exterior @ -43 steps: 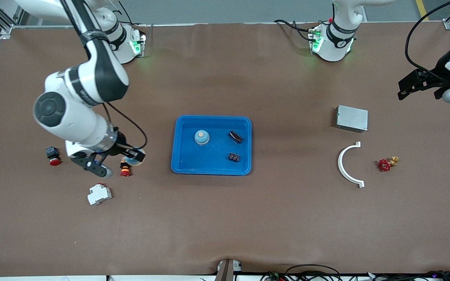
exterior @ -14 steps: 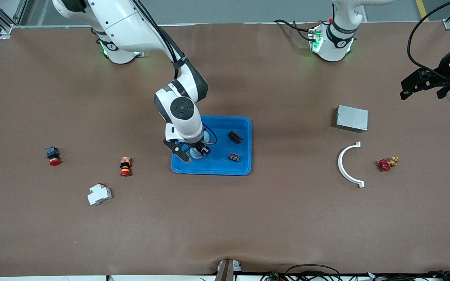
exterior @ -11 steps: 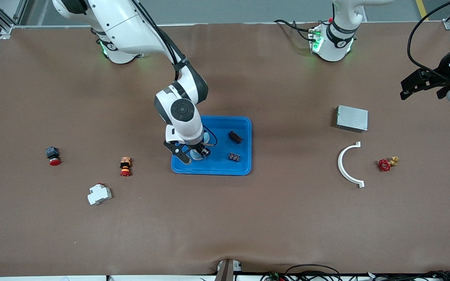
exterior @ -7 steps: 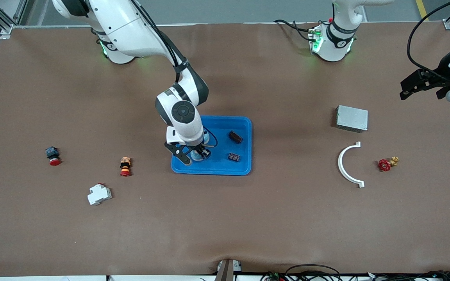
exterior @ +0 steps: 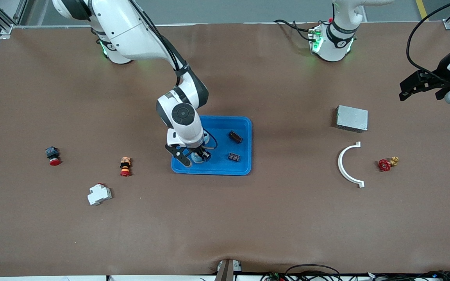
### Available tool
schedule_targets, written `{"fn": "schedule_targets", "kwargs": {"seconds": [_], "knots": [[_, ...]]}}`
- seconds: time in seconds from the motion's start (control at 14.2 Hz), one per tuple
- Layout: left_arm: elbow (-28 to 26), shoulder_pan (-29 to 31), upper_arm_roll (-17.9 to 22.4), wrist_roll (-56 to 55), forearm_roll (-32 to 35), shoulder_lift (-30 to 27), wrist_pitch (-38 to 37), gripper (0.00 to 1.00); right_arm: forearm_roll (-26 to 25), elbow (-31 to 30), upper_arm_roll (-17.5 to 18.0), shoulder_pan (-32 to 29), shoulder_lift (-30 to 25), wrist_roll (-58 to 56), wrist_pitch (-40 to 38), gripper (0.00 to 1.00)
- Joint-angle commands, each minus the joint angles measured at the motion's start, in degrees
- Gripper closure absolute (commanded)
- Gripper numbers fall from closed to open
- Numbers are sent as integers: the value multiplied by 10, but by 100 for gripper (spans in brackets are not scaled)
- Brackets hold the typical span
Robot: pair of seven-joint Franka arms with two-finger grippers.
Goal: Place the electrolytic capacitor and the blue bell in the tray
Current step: 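Lower the bell into the tray and open the right gripper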
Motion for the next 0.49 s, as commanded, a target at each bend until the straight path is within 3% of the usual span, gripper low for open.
{"fn": "schedule_targets", "kwargs": {"seconds": [0.0,0.07,0.42], "knots": [[6,8,-5,8,-11,2,-3,0,-12,16,6,-10,15,11,8,20],[6,8,-5,8,-12,2,-3,0,-17,16,5,-9,15,10,8,0],[4,8,-5,8,-11,2,-3,0,-32,16,6,-8,15,11,8,0]]}}
